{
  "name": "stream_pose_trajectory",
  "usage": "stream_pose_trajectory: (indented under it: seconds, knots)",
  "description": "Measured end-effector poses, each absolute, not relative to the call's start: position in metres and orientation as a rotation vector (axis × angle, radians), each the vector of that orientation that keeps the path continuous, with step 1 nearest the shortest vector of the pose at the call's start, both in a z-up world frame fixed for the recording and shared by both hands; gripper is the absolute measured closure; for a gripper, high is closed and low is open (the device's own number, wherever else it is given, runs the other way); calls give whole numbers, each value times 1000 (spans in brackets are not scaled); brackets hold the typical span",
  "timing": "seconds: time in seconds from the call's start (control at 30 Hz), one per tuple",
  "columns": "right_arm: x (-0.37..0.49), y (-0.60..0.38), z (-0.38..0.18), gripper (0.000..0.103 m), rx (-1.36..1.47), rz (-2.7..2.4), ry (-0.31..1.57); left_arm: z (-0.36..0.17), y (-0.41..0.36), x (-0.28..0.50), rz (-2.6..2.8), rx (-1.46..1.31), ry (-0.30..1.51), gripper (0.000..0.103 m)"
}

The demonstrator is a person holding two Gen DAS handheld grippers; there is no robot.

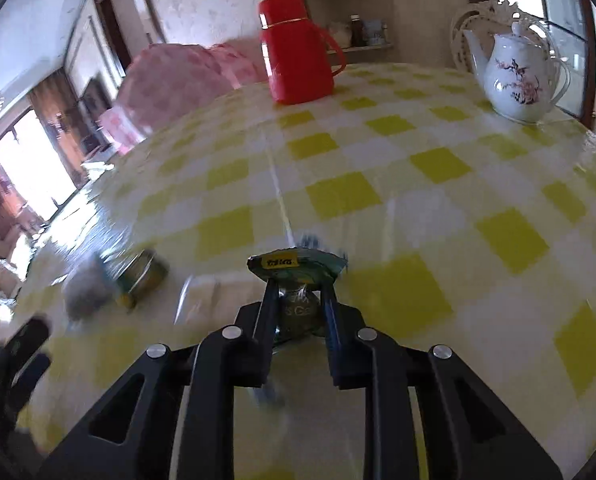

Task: Organize snacks
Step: 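Return to the table and grasp the green garlic snack packet with the right gripper, then grasp the small blue-and-white packet with the left gripper while the right holds the garlic packet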

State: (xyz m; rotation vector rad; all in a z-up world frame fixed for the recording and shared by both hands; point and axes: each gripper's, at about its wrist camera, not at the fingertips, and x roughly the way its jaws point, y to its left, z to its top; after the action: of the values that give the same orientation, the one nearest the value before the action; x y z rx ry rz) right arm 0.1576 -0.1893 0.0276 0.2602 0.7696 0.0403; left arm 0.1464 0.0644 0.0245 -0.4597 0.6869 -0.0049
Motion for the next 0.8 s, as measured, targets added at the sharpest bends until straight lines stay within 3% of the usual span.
stream_pose_trajectory:
  seconds: [0.3, 0.7, 0.8]
  knots:
    - [69, -248, 33, 81, 419, 82, 767, 27, -5, 141, -259, -298, 773, 2]
    - [61, -255, 35, 81, 476, 78, 765, 10, -127, 177, -121, -89, 875, 2]
    - [61, -259, 35, 81, 487, 62, 761, 2, -139, 185, -118, -34, 920, 21]
